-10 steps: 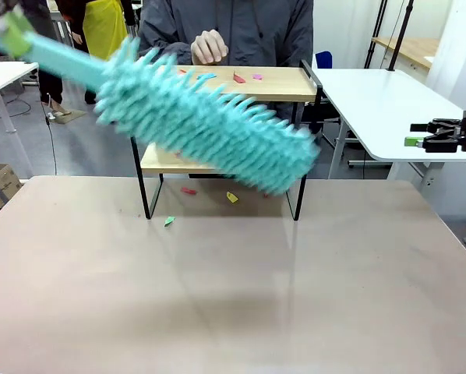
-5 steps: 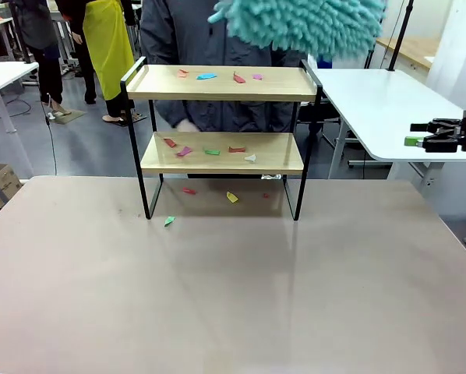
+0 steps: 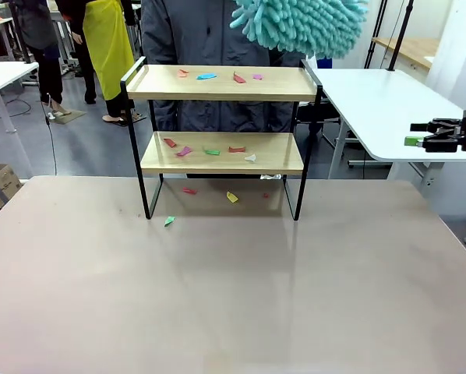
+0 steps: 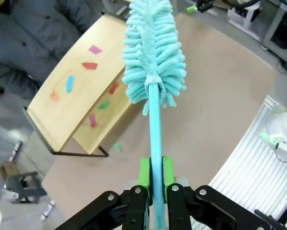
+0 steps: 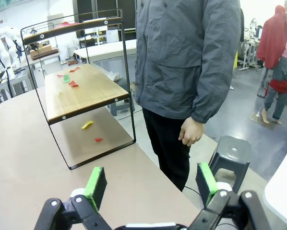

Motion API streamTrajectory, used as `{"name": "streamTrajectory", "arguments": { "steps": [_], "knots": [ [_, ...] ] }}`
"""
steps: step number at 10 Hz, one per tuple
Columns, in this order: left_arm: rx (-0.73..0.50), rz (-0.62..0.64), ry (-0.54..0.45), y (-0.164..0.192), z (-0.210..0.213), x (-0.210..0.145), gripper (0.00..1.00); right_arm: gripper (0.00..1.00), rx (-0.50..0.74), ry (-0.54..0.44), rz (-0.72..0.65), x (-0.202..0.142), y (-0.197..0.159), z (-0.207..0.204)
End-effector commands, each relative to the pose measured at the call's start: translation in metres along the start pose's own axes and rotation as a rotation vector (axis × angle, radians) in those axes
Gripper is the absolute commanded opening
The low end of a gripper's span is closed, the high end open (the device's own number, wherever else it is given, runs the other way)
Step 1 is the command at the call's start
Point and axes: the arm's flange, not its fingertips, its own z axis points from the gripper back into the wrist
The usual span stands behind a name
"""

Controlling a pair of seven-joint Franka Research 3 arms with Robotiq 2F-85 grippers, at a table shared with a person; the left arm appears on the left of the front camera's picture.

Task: Clean the shelf.
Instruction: Clean the specific section of the Shelf indicated by the human with the Duster.

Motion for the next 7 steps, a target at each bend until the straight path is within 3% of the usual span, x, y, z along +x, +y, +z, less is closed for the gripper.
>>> {"name": "streamTrajectory", "arguments": {
  "steps": [1,2,7],
  "knots": [
    [0.005,-0.002,0.009,-0.002,-0.005,0.001,0.13,1.00,-0.017,0.010,-0.013,0.008,0.004,-0.002],
    [0.120,0.149,0.039,-0.006,-0.018,0.007,0.13,1.00,-0.017,0.010,-0.013,0.008,0.004,-0.002],
    [0.205,0.509,-0.090,-0.076,-0.084,0.062,0.13,1.00,-0.017,0.010,-0.013,0.008,0.004,-0.002]
  ]
}}
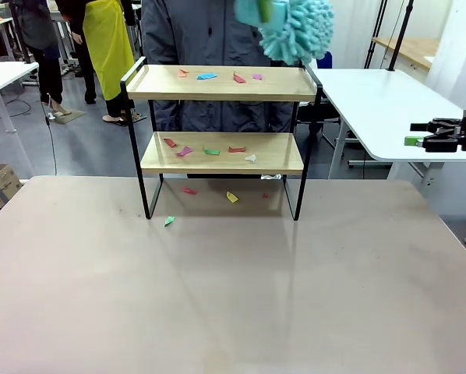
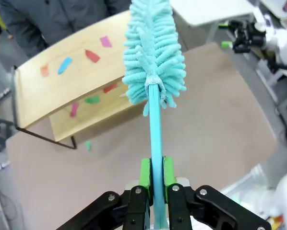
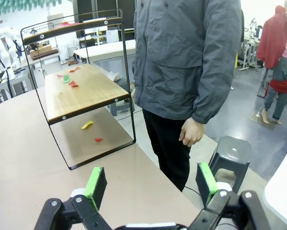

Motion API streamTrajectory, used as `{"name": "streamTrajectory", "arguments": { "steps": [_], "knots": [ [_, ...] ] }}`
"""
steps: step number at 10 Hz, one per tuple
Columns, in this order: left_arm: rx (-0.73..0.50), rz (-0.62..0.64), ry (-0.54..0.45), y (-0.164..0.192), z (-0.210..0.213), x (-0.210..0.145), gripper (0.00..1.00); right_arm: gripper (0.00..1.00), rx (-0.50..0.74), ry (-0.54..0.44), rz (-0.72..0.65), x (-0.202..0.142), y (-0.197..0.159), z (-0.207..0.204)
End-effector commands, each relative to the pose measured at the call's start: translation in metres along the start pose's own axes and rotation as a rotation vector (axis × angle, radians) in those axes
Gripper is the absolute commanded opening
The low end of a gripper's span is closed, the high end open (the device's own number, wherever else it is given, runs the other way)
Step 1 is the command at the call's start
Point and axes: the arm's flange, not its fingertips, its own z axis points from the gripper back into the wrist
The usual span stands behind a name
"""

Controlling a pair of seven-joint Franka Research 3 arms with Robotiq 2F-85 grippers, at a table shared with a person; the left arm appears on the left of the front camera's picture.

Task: Clean the shelf.
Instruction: Clean the specific section of the Shelf indicated by the human with the Duster.

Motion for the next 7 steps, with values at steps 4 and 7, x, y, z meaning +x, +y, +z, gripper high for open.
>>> {"name": "streamTrajectory", "arguments": {
  "steps": [4,7],
  "knots": [
    [0.181,0.271,-0.164,-0.057,-0.036,0.015,0.13,1.00,-0.016,0.010,-0.014,0.008,0.004,-0.002],
    [0.138,0.334,-0.196,-0.064,-0.064,0.016,0.13,1.00,-0.016,0.010,-0.014,0.008,0.004,-0.002]
  ]
}}
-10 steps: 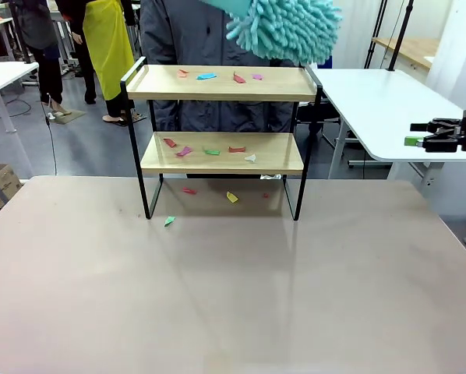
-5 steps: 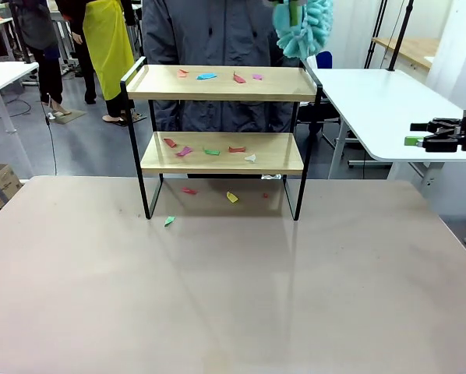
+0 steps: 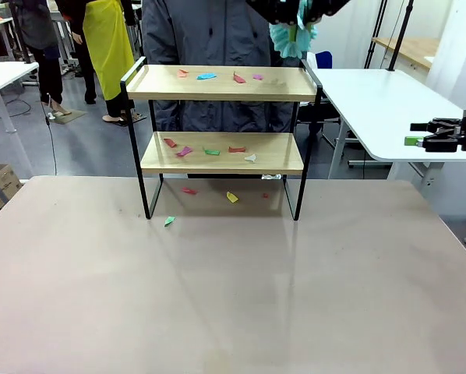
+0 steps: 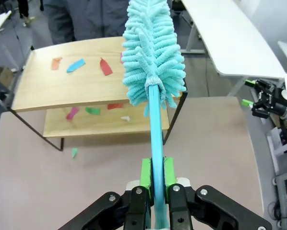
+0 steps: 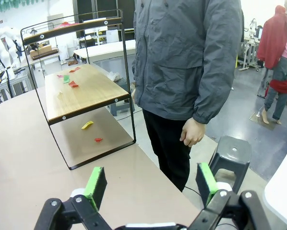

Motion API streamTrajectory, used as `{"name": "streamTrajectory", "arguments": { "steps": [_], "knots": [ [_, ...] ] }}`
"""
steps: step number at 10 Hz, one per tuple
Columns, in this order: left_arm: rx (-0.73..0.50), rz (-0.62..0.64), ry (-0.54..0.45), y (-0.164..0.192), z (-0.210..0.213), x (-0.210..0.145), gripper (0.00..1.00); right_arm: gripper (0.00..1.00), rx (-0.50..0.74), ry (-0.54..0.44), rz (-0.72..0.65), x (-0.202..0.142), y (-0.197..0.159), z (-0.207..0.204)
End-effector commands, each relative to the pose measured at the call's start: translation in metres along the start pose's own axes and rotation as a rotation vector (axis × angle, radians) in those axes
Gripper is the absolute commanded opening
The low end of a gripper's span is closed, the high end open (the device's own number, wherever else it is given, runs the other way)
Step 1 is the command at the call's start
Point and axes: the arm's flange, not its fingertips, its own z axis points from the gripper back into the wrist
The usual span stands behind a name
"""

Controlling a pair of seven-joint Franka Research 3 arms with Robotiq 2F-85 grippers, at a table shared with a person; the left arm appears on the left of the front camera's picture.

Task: Clean the shelf.
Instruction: Clean the specific section of the Shelf indicated by the human with the Duster.

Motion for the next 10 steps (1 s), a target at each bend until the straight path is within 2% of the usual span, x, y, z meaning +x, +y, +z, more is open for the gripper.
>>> {"name": "streamTrajectory", "arguments": {
  "steps": [1,7,10],
  "knots": [
    [-0.015,0.037,-0.025,-0.019,-0.009,0.008,0.13,1.00,-0.016,0.010,-0.014,0.008,0.004,-0.002],
    [0.021,0.063,0.071,-0.020,-0.062,-0.013,0.13,1.00,-0.016,0.010,-0.014,0.008,0.004,-0.002],
    [0.039,0.096,0.114,-0.012,-0.070,-0.012,0.13,1.00,-0.016,0.010,-0.014,0.008,0.004,-0.002]
  ]
}}
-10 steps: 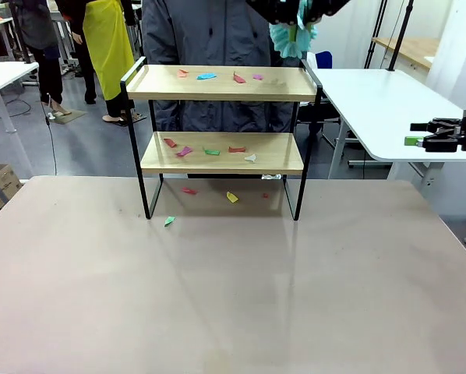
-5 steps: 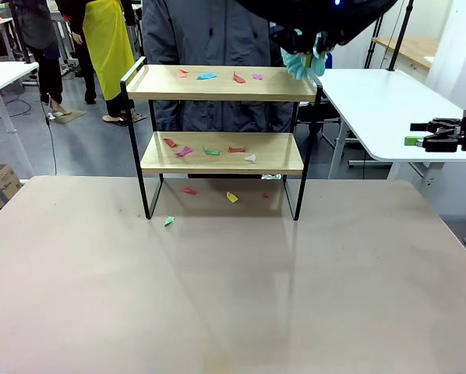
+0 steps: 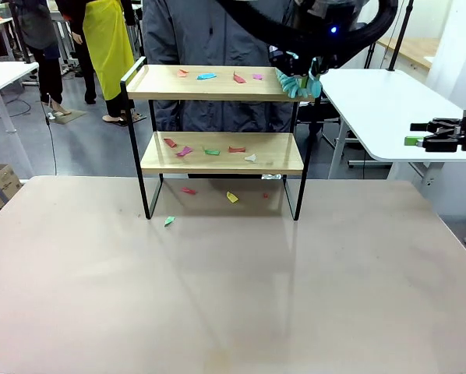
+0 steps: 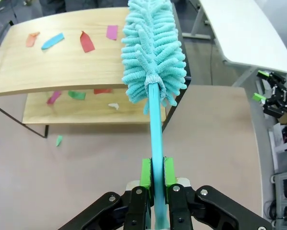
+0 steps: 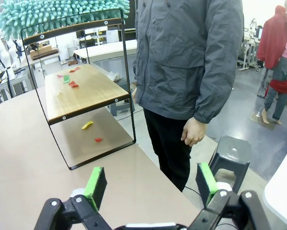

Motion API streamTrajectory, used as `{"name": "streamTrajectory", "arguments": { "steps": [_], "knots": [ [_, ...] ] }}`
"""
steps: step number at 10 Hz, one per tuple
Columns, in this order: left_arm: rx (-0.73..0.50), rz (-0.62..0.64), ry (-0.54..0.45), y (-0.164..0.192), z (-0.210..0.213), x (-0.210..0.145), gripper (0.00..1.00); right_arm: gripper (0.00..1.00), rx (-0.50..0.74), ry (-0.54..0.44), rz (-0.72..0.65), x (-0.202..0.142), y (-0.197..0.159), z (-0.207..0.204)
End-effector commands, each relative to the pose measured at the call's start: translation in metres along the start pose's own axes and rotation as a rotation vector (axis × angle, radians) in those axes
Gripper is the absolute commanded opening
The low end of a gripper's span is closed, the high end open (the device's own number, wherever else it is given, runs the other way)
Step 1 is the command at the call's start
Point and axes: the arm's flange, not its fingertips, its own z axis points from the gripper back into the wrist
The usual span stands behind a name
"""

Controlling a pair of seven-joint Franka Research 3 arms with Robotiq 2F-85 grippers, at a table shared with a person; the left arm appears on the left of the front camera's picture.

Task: Clean the shelf.
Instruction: Clean the specific section of the Shelf indicated by the human with the Duster.

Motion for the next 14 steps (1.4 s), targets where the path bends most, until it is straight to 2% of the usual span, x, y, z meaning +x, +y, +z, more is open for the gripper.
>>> {"name": "streamTrajectory", "arguments": {
  "steps": [1,6,10,14],
  "knots": [
    [-0.005,-0.013,-0.010,-0.002,0.002,-0.002,0.13,1.00,-0.017,0.011,-0.014,0.008,0.004,-0.002],
    [0.059,-0.011,0.080,0.031,-0.011,0.010,0.13,1.00,-0.017,0.011,-0.014,0.008,0.004,-0.002],
    [0.119,0.059,0.134,0.093,-0.014,0.028,0.13,1.00,-0.017,0.011,-0.014,0.008,0.004,-0.002],
    [0.278,0.060,0.151,0.169,-0.015,0.044,0.13,1.00,-0.017,0.011,-0.014,0.008,0.004,-0.002]
  ]
}}
